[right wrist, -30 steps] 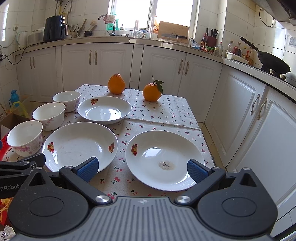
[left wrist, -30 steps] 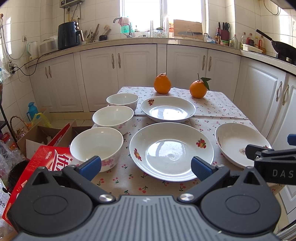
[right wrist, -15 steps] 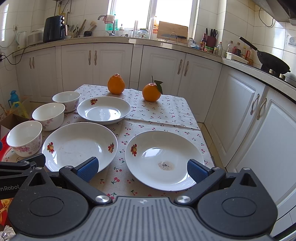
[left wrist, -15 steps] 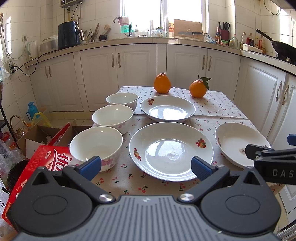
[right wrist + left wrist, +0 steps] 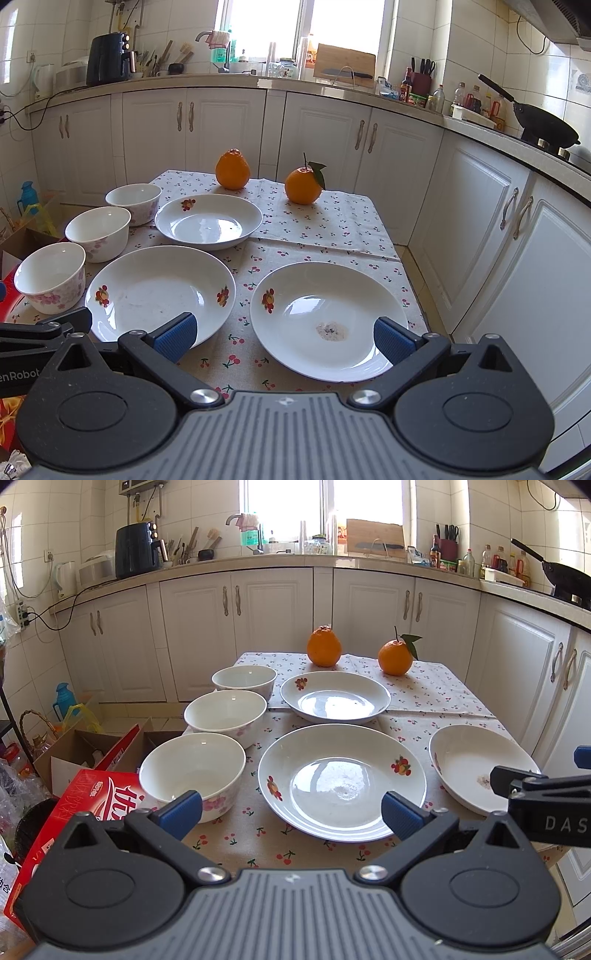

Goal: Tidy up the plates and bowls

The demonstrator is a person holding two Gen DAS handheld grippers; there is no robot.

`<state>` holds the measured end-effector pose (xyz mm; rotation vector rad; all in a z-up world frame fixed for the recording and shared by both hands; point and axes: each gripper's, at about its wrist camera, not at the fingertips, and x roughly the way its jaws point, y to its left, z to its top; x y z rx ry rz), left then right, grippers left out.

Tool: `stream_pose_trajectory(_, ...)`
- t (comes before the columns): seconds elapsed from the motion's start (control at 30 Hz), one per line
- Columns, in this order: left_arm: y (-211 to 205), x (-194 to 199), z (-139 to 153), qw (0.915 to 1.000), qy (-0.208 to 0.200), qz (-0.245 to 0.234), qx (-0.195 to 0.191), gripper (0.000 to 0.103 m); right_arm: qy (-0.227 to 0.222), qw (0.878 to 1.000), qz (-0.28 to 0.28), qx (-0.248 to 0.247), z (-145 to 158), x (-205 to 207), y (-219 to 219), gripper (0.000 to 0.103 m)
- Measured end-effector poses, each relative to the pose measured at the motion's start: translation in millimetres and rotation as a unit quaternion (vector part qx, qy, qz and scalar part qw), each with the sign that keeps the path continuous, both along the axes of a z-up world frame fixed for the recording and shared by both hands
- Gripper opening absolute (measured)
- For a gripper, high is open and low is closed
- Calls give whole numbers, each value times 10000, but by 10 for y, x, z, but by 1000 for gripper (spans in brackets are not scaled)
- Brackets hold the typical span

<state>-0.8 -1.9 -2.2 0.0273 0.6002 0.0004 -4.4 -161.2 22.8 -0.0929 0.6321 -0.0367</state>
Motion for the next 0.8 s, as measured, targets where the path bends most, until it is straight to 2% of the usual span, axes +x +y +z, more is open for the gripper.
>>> stream_pose_trajectory(0.63,-10,19,31,10000,18,-30,62,102,-7,10000,22,10,16,3,-6,103)
stream_pose_trajectory(0.8,15,42,51,9999,-28,-95,-79,102,-32,10000,26,61,34,19,-44,103)
